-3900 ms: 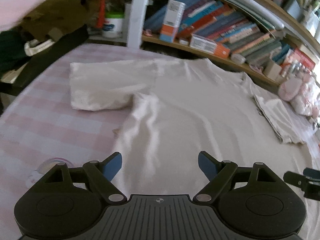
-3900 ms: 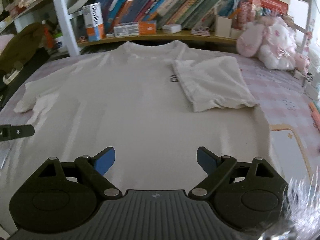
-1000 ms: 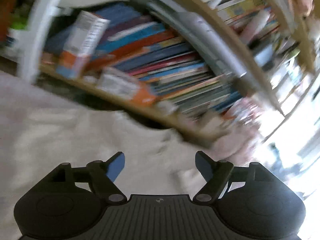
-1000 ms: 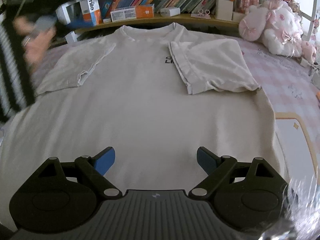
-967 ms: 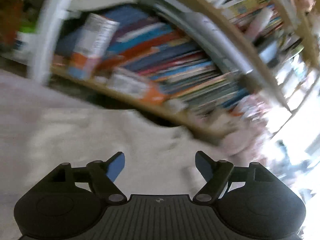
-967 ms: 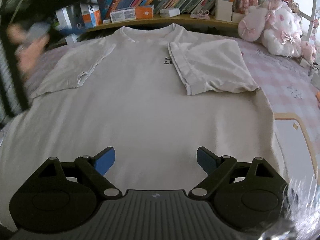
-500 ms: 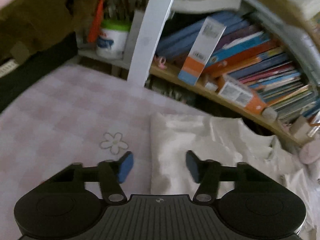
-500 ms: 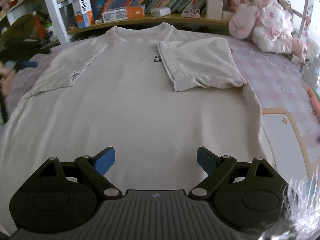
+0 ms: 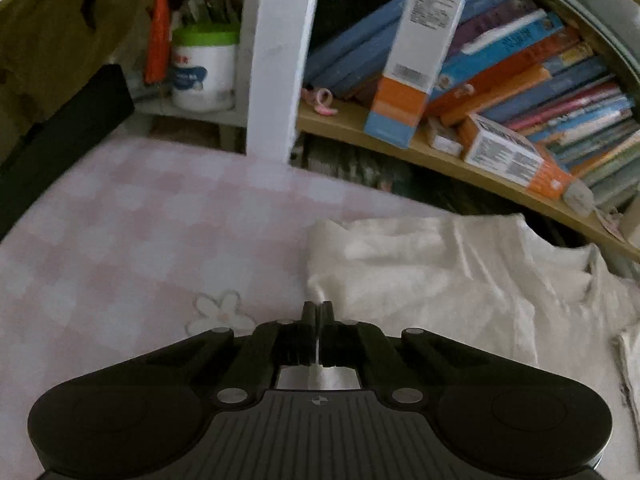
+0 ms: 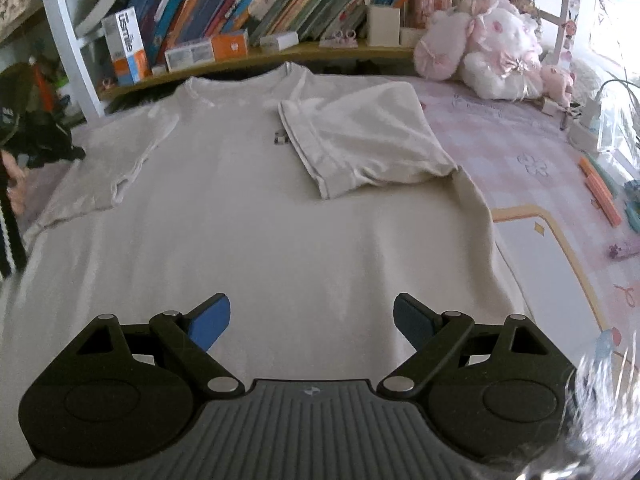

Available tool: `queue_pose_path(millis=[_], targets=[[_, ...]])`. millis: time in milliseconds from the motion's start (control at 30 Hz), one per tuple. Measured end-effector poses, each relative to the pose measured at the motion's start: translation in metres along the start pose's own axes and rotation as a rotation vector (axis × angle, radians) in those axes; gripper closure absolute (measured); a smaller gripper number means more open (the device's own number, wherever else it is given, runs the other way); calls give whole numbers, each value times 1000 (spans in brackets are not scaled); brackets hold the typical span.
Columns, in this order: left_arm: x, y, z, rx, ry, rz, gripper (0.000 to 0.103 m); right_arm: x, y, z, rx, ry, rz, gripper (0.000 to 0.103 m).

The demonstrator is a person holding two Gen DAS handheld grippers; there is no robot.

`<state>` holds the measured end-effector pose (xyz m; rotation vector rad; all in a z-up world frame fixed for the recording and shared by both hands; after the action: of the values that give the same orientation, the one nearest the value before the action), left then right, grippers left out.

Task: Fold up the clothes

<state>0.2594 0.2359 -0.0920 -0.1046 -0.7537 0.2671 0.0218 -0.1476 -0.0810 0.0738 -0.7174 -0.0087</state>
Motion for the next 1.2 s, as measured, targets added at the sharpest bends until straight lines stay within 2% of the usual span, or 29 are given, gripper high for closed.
queue_pose_path(millis=[300,533,633,700,767,833,900,1000,1133,1200], targets=[[25,8,-24,7,-7,-2,103,6,4,-6,-20,-2,-7,15],[31,10,-33,4,-3,-30,103,3,7,-6,-27,2,5,15],[29,13,-30,5,-1,-21,95,1,8,-2,-24,-5,15,15],[27,20,-21,3,-4,30,94,0,8,1,-20,-12,21,15],[20,27,-1,-25,-25,89,92,-1,5,4,-15,-15,19,15],[8,33,22,-41,-46,120,86,-1,2,8,-4,-20,17,15],[-7,38,50,-47,-66,123,75,-3,-1,12,9,-29,21,15],[-42,39,98,-44,-88,108,65,-6,-8,21,41,-45,36,15],[-101,31,163,-1,-102,51,51,-18,-23,36,79,-53,56,14],[-131,24,195,24,-125,25,35,-25,-32,46,95,-62,65,15]])
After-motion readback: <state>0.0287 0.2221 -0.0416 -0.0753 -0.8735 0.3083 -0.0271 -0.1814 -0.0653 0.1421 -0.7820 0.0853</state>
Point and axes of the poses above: each gripper's, at about its wrist camera, not at the fingertips, and z roughly against the way its jaws point, y to its left, x to its top, the point moved 7 cm from there along -z, roughly the way its jaws point, and after that the axes turned 1 degree about -x, right-handed, at the moved point
